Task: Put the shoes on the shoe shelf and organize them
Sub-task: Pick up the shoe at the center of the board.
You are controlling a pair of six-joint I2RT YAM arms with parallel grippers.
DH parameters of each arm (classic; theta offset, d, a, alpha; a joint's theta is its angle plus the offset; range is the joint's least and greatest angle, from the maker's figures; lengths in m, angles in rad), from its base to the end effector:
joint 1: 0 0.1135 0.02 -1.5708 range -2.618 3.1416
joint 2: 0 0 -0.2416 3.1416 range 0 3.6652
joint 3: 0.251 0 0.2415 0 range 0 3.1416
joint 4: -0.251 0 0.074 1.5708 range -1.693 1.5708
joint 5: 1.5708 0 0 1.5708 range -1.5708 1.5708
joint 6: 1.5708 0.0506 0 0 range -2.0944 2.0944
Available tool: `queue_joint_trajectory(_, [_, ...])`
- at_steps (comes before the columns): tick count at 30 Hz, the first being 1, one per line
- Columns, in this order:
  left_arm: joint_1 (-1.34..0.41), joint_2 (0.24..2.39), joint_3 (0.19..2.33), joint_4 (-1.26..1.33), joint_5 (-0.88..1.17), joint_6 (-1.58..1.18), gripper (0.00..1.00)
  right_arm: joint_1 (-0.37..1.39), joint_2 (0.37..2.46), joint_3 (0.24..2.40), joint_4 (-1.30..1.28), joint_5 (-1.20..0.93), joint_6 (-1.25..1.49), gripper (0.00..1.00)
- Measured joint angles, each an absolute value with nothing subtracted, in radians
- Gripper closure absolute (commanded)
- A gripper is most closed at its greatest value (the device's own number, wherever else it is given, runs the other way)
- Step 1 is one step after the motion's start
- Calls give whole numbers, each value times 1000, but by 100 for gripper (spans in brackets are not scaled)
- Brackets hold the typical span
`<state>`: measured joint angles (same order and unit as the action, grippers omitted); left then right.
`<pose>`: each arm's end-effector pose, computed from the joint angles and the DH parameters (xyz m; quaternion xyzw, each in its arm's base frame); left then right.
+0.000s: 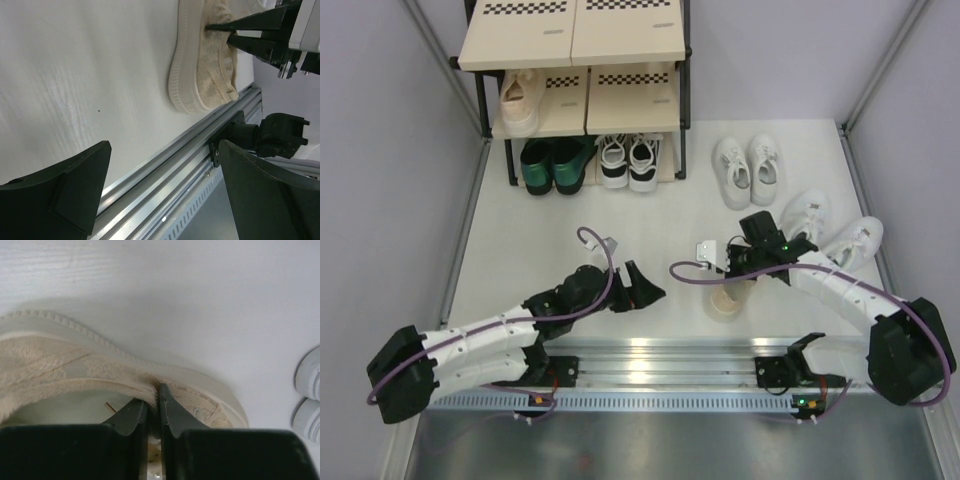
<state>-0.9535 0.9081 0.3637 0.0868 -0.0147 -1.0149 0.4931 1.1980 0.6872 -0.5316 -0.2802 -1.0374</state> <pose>0.1247 -0.1743 0.1791 -0.0299 0.8485 -0.4365 0.2976 0.1935 0.1199 0.1706 -0.6884 0.6641 0.0603 0.2853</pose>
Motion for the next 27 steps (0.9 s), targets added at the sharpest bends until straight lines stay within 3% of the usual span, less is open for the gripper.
queue_joint_trajectory(6, [-973, 928, 224, 301, 49, -1127, 5, 495, 1190, 741, -556, -304, -985, 100])
queue_joint_trajectory(14, [-1007, 987, 218, 496, 113, -1177, 4, 542, 1187, 904, -616, -374, -841, 100])
queue_joint_trajectory(27, [-1016, 1042, 249, 589, 97, -1141, 3, 636, 1195, 958, -683, -437, -792, 100])
